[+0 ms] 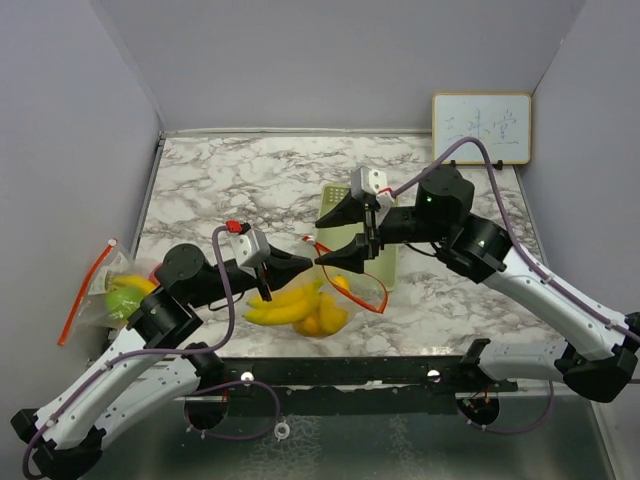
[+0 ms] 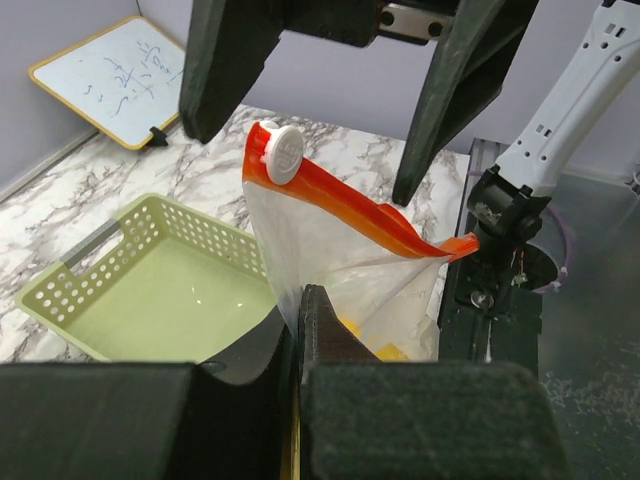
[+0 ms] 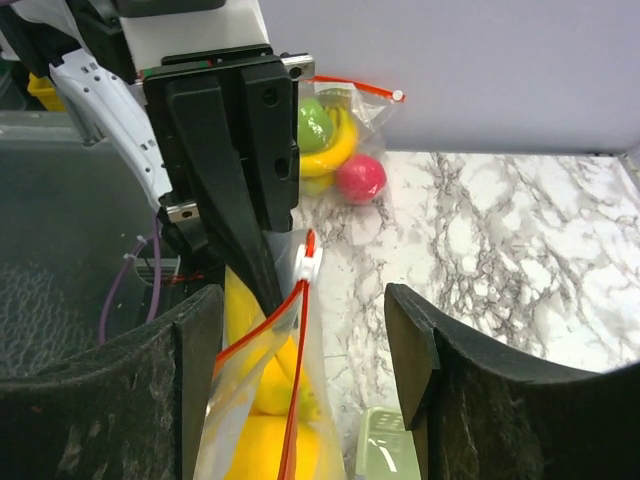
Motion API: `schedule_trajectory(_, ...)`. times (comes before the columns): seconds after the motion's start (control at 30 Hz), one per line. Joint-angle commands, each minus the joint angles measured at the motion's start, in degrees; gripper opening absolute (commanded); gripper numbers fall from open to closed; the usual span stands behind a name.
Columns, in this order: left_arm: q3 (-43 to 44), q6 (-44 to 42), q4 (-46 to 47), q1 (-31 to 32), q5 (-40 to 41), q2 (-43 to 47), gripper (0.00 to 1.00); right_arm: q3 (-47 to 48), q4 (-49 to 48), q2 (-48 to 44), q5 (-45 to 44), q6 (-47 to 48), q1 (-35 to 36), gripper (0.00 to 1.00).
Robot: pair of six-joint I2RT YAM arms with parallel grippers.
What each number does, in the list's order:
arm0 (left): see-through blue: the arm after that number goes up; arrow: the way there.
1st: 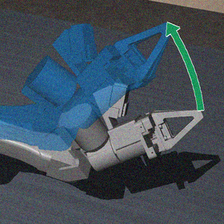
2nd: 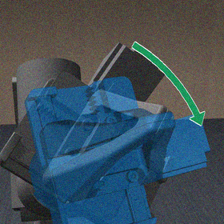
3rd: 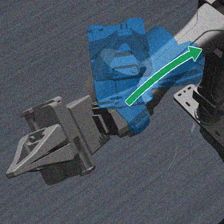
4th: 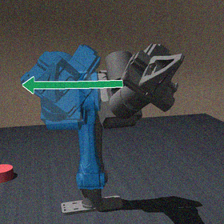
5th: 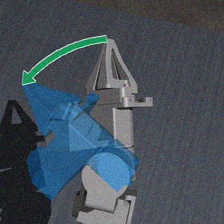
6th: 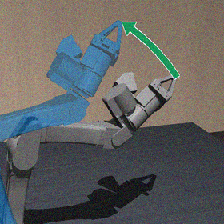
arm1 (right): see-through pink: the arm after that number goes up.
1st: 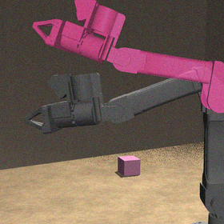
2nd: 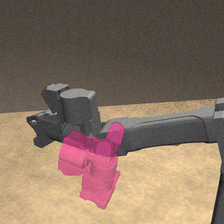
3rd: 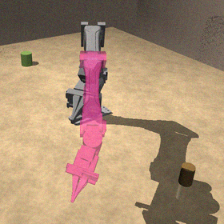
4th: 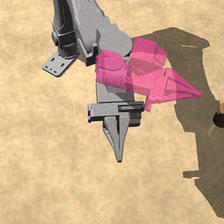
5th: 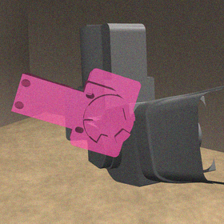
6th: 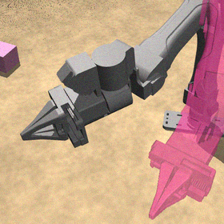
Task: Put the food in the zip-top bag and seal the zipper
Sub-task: Zip the zipper food storage bag at the center of the board.
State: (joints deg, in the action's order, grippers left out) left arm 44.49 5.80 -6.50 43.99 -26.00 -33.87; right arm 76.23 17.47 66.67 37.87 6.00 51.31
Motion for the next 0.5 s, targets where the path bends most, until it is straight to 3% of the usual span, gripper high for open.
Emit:
schedule_trajectory(0.0,0.43,1.0,2.42,0.0,1.25,-0.32,0.0,2.04,-3.6,3.18,2.0,-2.67,0.11,0.64)
schedule_trajectory(0.17,0.27,1.24,2.8,0.03,1.16,-0.14,0.0,2.87,-4.81,4.54,2.82,-4.34,0.11,0.52)
schedule_trajectory(0.3,-0.12,1.13,2.54,-0.03,1.34,0.19,0.0,3.67,-3.81,4.93,2.7,-5.1,0.11,0.11)
schedule_trajectory(0.33,-0.24,1.1,2.4,-0.03,1.46,0.31,0.0,3.9,-3.51,4.95,2.74,-5.23,0.11,0.06)
schedule_trajectory(0.47,-0.53,1.01,1.93,0.0,2.04,0.97,0.0,4.09,-3.17,4.87,3.62,-5.89,0.11,0.02)
